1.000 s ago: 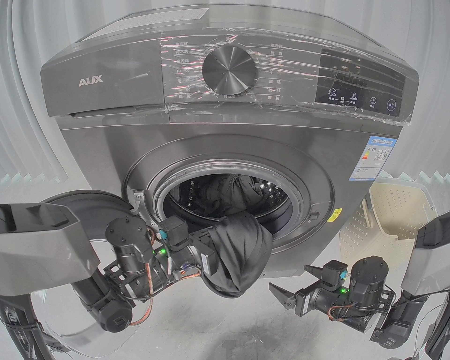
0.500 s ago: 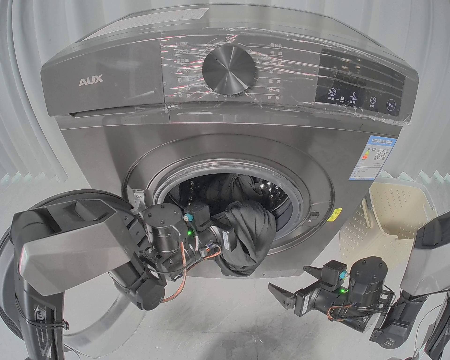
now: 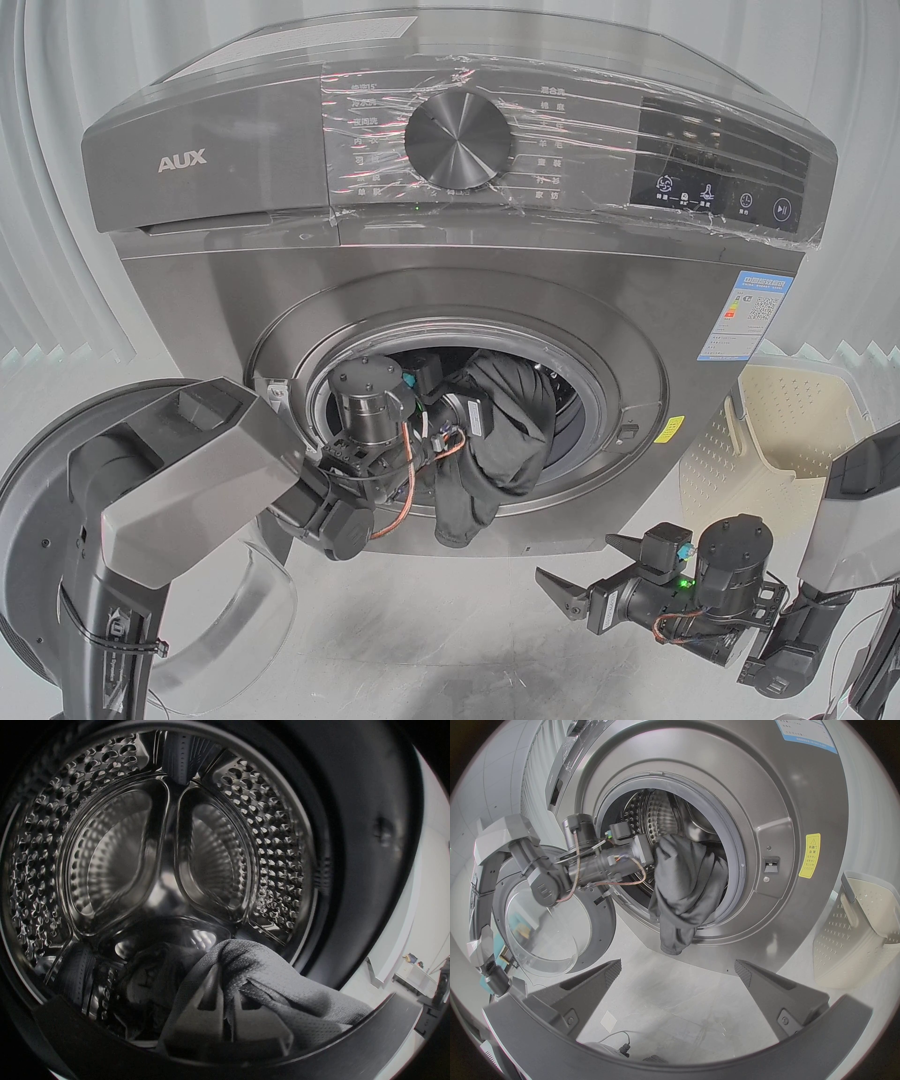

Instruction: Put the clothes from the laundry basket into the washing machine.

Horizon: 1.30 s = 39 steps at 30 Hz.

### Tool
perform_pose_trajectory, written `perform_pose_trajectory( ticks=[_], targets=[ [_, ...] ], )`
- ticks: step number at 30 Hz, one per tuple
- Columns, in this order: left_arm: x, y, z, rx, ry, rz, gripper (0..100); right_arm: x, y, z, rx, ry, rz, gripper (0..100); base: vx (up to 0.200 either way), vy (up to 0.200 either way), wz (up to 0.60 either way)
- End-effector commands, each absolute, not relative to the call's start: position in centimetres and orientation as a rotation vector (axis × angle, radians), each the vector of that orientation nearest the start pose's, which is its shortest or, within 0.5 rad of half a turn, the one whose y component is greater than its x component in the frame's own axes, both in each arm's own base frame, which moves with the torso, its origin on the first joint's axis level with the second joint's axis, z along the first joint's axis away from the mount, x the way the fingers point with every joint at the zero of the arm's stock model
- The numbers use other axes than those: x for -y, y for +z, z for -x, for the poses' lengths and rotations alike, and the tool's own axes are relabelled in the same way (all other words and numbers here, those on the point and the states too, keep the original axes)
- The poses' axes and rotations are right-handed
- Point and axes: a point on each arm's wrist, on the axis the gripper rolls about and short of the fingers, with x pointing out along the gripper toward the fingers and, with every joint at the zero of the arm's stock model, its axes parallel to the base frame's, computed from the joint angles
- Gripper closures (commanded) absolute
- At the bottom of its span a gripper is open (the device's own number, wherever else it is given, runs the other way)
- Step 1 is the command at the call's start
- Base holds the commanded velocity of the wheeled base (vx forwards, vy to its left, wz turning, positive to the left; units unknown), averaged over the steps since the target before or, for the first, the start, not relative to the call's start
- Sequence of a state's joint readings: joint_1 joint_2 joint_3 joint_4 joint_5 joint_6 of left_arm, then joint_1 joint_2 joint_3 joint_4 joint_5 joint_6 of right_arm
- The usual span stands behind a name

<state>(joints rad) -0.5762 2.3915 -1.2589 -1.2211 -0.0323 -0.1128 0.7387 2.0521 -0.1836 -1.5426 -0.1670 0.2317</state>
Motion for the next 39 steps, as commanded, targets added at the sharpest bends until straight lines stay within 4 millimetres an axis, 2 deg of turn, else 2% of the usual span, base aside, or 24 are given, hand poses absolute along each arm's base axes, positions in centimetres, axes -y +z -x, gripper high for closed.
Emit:
perform_pose_trajectory(
  ticks=[1,6,10,16,17,20,31,32,37,39],
  targets=[
    [25.6,6.8,-42.1,0.058,-0.555,0.131,100,-17.1,4.4,-19.3,-0.36,0.529,-0.079,0,0.0,0.0,0.0],
    [26.2,5.3,-43.2,0.054,-0.55,0.128,100,-17.0,4.4,-19.3,-0.36,0.527,-0.08,0,0.0,0.0,0.0],
    [26.2,4.8,-44.2,0.063,-0.538,0.123,100,-17.0,4.3,-19.3,-0.361,0.527,-0.079,0,0.0,0.0,0.0],
    [26.0,5.7,-46.3,0.119,-0.464,0.135,100,-17.0,4.3,-19.3,-0.361,0.527,-0.079,0,0.0,0.0,0.0],
    [26.0,6.4,-47.2,0.154,-0.433,0.146,100,-17.0,4.3,-19.3,-0.361,0.527,-0.079,0,0.0,0.0,0.0],
    [26.1,7.1,-48.1,0.178,-0.401,0.157,100,-17.0,4.3,-19.3,-0.361,0.527,-0.079,0,0.0,0.0,0.0],
    [26.7,6.5,-48.4,0.181,-0.389,0.161,100,-17.0,4.3,-19.3,-0.362,0.527,-0.078,0,0.0,0.0,0.0],
    [26.8,6.6,-48.3,0.183,-0.391,0.168,0,-17.0,4.3,-19.3,-0.364,0.527,-0.078,0,0.0,0.0,0.0],
    [26.5,6.2,-47.1,0.098,-0.384,0.143,0,-17.0,4.3,-19.3,-0.364,0.527,-0.078,0,0.0,0.0,0.0],
    [26.6,6.1,-45.6,0.031,-0.409,0.121,0,-17.0,4.3,-19.3,-0.364,0.527,-0.078,0,0.0,0.0,0.0]
  ],
)
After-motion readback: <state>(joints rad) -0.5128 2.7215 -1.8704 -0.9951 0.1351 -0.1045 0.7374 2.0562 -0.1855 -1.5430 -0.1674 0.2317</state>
